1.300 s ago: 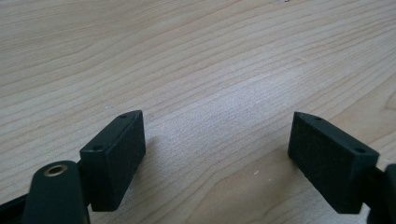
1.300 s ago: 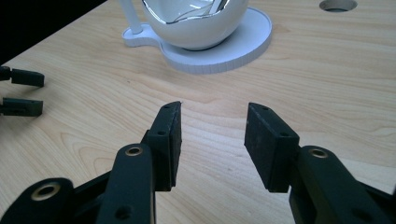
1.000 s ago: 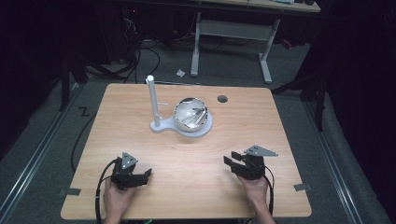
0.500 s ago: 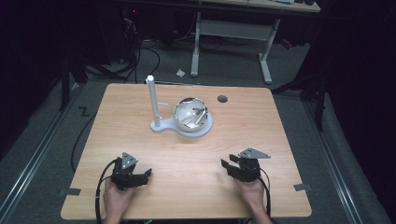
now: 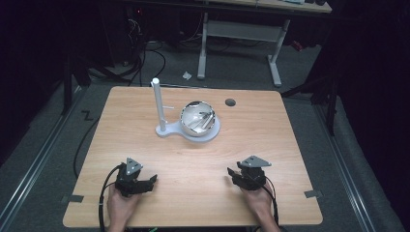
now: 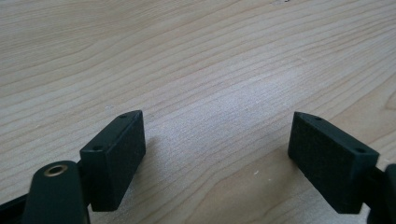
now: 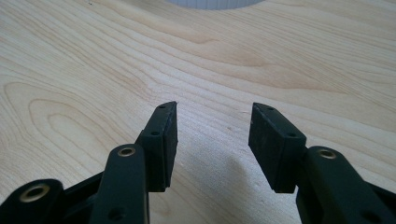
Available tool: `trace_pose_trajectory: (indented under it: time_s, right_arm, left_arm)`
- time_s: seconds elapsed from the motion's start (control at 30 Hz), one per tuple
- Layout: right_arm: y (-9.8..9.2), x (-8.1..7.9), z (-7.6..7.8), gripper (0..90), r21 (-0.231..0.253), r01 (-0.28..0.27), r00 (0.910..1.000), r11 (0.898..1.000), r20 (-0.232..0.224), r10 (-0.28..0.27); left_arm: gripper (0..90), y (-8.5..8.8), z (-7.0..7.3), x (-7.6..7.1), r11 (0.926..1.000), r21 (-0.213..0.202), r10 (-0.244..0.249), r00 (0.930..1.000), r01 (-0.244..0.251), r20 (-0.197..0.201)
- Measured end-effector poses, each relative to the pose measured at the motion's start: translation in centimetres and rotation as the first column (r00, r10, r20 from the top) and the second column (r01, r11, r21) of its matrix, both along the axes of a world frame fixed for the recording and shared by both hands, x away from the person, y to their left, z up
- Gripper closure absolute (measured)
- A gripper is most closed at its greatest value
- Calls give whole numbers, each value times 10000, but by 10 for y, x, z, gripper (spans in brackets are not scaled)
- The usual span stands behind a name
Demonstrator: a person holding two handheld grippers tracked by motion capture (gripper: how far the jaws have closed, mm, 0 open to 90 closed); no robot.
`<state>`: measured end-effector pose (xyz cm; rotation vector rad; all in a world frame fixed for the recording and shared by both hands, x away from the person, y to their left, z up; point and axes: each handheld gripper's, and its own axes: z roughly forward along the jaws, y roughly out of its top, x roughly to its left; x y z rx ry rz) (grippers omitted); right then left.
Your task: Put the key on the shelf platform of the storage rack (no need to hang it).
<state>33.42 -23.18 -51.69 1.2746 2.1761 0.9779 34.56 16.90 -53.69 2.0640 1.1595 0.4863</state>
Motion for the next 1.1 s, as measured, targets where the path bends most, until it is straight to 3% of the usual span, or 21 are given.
trace_pose_trajectory:
  time_s: [0.73, 1.1]
  right_arm:
    - [4, 2, -11, 508, -38, 93, 9990, 9999, -438, -95]
    - [6, 1, -14, 487, -196, 104, 9997, 9998, -232, -109]
  left_arm:
    - [195, 0, 0, 0, 10000, -6, 2, 10000, -2, 3]
    - [195, 0, 0, 0, 10000, -19, 10, 10000, -10, 9]
